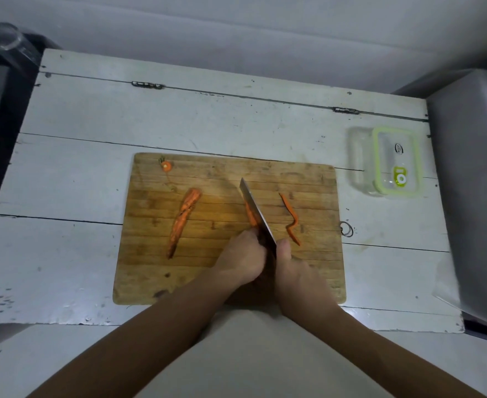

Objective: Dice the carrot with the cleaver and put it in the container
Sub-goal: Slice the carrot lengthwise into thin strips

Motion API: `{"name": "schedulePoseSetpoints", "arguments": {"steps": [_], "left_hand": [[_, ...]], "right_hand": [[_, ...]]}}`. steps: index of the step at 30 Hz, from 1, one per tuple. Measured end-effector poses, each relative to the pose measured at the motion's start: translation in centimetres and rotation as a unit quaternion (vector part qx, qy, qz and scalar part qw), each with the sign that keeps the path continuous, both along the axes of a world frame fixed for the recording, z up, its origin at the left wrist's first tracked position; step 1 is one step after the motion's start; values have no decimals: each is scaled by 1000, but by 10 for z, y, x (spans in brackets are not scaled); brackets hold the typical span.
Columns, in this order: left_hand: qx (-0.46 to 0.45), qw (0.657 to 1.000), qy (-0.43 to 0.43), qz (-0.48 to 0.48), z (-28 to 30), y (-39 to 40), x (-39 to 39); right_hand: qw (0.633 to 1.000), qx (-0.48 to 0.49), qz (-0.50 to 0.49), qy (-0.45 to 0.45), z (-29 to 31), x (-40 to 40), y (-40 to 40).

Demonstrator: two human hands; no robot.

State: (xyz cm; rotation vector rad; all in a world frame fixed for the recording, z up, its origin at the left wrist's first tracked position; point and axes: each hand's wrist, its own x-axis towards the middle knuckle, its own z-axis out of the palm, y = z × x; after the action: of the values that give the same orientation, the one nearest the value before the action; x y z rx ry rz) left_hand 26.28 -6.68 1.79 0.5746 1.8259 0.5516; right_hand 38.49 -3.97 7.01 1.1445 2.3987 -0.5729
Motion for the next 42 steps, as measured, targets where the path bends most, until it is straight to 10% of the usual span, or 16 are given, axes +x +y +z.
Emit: {"name": "schedulePoseSetpoints", "arguments": {"steps": [42], "left_hand": [[-10, 1000, 0, -2, 18, 0, 1]], "right_hand": [[995, -33, -59, 67, -9, -29, 19]]}}
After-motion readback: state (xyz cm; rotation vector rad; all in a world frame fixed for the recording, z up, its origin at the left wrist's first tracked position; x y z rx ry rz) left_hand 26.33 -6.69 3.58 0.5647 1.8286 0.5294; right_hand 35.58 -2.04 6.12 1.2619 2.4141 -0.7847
